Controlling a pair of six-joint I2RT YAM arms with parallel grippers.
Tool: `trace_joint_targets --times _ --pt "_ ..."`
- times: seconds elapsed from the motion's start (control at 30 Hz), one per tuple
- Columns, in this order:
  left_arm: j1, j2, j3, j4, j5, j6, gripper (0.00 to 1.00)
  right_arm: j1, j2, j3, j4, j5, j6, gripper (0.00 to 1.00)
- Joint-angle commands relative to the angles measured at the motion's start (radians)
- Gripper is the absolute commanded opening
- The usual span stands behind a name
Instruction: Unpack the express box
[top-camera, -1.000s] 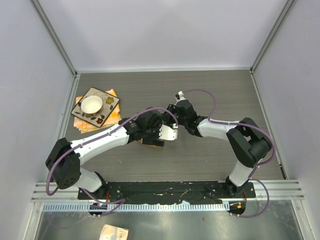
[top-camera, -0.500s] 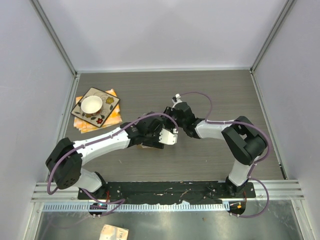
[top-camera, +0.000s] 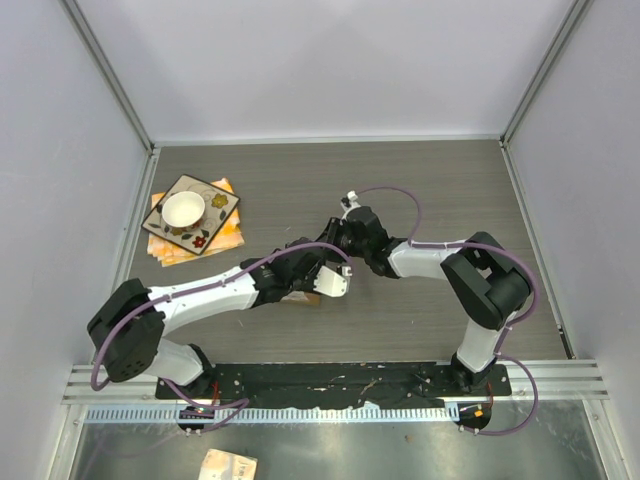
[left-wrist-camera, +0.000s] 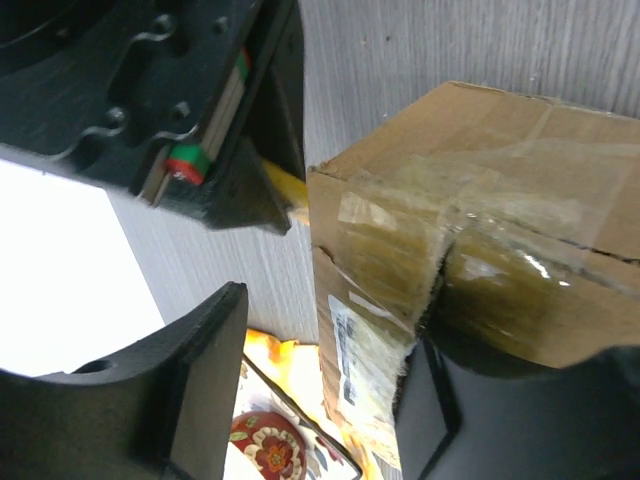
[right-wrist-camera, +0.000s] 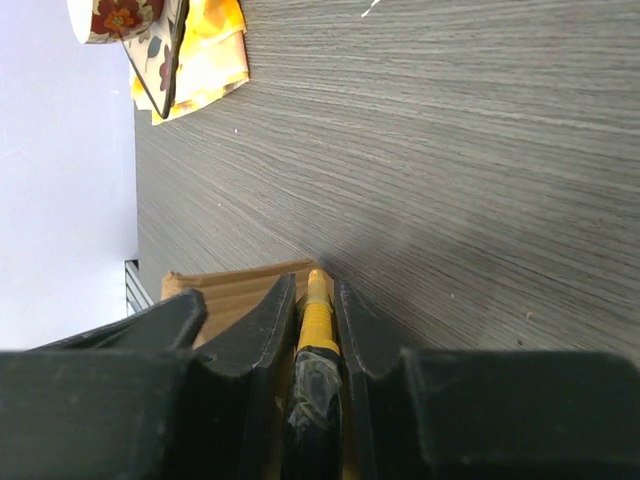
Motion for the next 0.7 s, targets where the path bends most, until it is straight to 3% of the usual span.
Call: trace_joint_targets --times 0.0,0.1,0.27,0.43,0.53,0.57,0.67 --pt "-0.010 -0.050 0.010 0.034 -0.055 -0.009 0.56 0.004 -0.055 0.011 -0.008 0.021 -0.025 0.01" --pt "-0.013 -0.070 0.018 0.018 -0.070 -0.030 0.51 0.001 -0.090 0.002 -0.037 0.045 -0.036 0.01" --pt "-0.013 -0.111 0.005 -0.002 -0.130 -0.050 0.33 -0.033 -0.214 -0.087 -0.069 0.166 -0.042 0.01" --pt "-0.015 -0.209 -0.027 -0.025 -0.170 -0.052 0.26 -0.057 -0.469 -0.183 -0.137 0.265 -0.053 0.01" --pt "-0.015 -0.260 -0.030 -0.045 -0.194 -0.056 0.13 -0.063 -0.609 -0.231 -0.184 0.344 -0.068 0.01" --pt "-0.013 -0.293 -0.025 -0.050 -0.199 -0.064 0.04 -0.063 -0.642 -0.255 -0.192 0.347 -0.071 0.01" --pt "-0.015 -0.410 -0.027 -0.087 -0.127 -0.085 0.00 -0.066 -0.779 -0.300 -0.206 0.338 -0.068 0.01"
